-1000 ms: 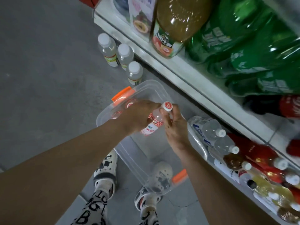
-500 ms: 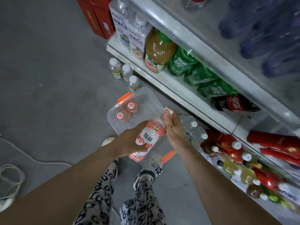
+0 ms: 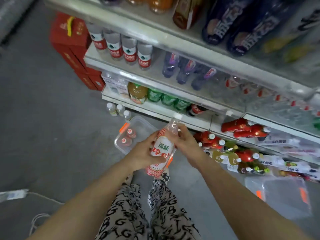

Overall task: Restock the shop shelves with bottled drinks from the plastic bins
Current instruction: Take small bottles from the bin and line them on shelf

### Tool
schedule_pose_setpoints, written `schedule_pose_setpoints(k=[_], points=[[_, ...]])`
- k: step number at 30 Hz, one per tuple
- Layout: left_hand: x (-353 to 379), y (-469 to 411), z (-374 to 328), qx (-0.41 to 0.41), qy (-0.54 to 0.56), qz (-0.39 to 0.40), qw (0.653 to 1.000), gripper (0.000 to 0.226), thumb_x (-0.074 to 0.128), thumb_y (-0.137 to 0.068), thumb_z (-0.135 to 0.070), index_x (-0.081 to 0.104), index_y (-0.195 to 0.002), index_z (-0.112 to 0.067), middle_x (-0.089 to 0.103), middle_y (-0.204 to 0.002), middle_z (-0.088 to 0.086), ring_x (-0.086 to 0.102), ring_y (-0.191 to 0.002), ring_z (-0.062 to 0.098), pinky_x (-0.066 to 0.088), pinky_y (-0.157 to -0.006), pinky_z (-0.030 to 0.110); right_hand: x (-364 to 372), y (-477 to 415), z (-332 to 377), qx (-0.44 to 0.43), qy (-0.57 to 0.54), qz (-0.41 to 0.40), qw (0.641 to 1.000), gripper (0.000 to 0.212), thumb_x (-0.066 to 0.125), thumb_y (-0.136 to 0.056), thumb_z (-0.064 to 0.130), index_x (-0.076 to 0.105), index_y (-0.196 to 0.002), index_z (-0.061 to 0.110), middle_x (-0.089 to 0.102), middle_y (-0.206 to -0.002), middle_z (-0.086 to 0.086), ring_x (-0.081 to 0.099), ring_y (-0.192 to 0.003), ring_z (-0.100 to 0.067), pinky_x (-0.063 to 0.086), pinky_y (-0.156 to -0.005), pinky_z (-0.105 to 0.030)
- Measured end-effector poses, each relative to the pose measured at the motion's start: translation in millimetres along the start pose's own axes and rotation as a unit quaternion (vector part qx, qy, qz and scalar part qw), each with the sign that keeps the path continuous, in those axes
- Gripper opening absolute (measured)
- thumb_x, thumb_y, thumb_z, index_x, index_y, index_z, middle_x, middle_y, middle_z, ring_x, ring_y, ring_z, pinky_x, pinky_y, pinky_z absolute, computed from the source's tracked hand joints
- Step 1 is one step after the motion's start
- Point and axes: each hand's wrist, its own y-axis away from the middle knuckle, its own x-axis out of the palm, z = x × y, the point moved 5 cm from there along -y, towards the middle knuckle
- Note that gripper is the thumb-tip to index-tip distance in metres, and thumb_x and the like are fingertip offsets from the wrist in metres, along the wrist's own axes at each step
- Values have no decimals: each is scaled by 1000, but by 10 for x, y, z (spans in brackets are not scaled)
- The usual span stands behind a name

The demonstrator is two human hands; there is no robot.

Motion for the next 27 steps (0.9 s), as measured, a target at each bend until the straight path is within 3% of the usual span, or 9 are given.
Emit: schedule_pose_setpoints(k=[3,6,8,11,15,19,22,25,27], points=[[7,202,-418,38,-15,10,999,93,86,-73,-25,30,-144,-48,68,-111,-15,65,-97,-5,57,-87,26,-48,395,222,3,-31,-12,999,46,77,-87,23,53,-127,22,73,-114,-1,73,-100,-16,60,-79,-30],[2,342,-854,64,-45,35,996,90,84,-76,-24,28,-144,-46,66,-109,-17,63,-92,-10,53,-79,13,-138,739,429,-9,-59,-84,995,58,86,-78,34,54,-125,20,74,-111,-1,74,-96,-17,61,-85,-38],[31,420,-1138,89,-74,54,992,94,83,-77,-25,27,-150,-40,65,-112,-18,63,-97,-6,53,-84,18,-233,979,595,-25,-74,-135,988,48,85,-78,33,57,-115,18,75,-105,-2,75,-92,-17,61,-83,-37],[131,554,-1540,138,-116,91,979,90,83,-77,-24,27,-145,-45,63,-109,-23,60,-96,-8,50,-78,10,-392,1375,781,-53,-108,-199,973,36,82,-82,26,60,-108,16,75,-104,-5,75,-91,-18,61,-81,-35],[422,709,-1943,190,-151,170,955,93,84,-74,-21,30,-146,-46,67,-118,-13,68,-99,3,56,-89,29,-610,1902,802,-77,-159,-277,945,42,82,-82,26,57,-114,13,73,-107,-5,75,-84,-13,57,-62,-23],[846,861,-2233,234,-175,222,930,93,85,-64,-29,37,-140,-51,69,-118,-11,68,-105,9,57,-91,42,-852,2419,700,-91,-196,-347,913,41,83,-81,27,58,-111,15,73,-104,-1,74,-87,-13,57,-66,-24],[1243,955,-2377,249,-181,252,917,92,86,-63,-29,38,-138,-55,69,-116,-14,67,-105,9,57,-91,44,-1068,2772,525,-88,-213,-389,892,68,87,-74,39,53,-127,12,71,-114,-3,73,-97,-17,58,-72,-28],[1705,1037,-2498,264,-200,276,903,91,86,-62,-33,37,-132,-65,70,-111,-19,67,-102,4,57,-90,40,-1326,3133,311,-85,-223,-436,868,66,86,-76,40,53,-125,12,71,-112,-3,73,-94,-15,54,-64,-23],[2043,1088,-2568,265,-209,292,895,95,87,-61,-37,35,-138,-60,69,-113,-18,67,-102,4,57,-91,39,-1528,3371,145,-84,-228,-461,853,68,86,-75,41,54,-127,10,72,-112,-3,73,-93,-15,53,-63,-22]])
